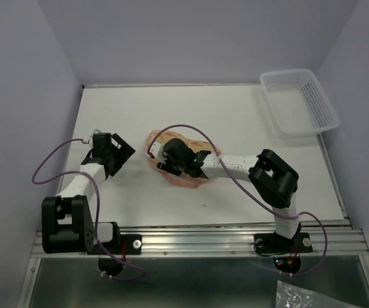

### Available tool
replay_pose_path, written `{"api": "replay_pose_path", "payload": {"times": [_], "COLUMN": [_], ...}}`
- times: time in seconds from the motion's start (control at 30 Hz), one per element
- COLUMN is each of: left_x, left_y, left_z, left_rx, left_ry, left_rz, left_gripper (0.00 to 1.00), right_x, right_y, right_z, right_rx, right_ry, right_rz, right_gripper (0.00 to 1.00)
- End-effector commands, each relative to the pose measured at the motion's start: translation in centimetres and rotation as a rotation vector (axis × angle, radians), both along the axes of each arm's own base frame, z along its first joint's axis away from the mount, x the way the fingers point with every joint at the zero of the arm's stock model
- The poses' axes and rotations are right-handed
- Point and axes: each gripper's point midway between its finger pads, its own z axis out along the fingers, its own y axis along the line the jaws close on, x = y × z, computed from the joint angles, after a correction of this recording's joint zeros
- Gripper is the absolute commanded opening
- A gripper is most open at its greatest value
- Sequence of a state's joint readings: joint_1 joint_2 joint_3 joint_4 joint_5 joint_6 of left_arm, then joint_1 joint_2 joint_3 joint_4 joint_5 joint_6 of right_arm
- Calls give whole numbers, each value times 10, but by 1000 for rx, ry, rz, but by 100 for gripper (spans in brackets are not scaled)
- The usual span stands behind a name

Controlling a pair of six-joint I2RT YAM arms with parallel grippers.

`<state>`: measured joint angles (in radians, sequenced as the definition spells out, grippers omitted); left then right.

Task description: Unzip the laundry bag and remove the bra

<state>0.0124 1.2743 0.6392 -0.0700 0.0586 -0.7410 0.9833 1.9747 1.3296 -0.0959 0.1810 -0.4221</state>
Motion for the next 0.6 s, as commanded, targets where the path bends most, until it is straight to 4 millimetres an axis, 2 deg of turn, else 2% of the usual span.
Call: {"api": "replay_pose_path", "payload": {"times": [0.0,0.07,0.23,0.27,0.33,0.37,0.43,0.47,0.57], "left_x": [7,7,7,6,6,6,7,6,7], "left_y": [-2,-2,-1,-1,-1,-1,-1,-2,-4], "left_z": [8,10,13,14,14,15,17,16,16], "left_rx": [-7,-2,11,16,20,20,27,29,22], "left_ry": [-49,-59,-70,-71,-73,-78,-87,-86,-93], "left_rz": [-27,-31,-42,-42,-48,-55,-66,-70,-86], "left_gripper": [99,99,99,99,99,99,99,99,99], "right_x": [12,12,16,17,15,13,8,9,7], "right_y": [21,23,19,19,20,20,22,24,23], "right_z": [21,19,15,18,24,34,43,57,72], "right_rx": [76,74,50,55,63,83,103,131,157], "right_ry": [-53,-50,-62,-66,-59,-54,-34,-40,-30], "right_rz": [-1,5,-17,-23,-18,-18,-4,-12,-30], "right_gripper": [52,49,15,12,8,6,6,6,5]}}
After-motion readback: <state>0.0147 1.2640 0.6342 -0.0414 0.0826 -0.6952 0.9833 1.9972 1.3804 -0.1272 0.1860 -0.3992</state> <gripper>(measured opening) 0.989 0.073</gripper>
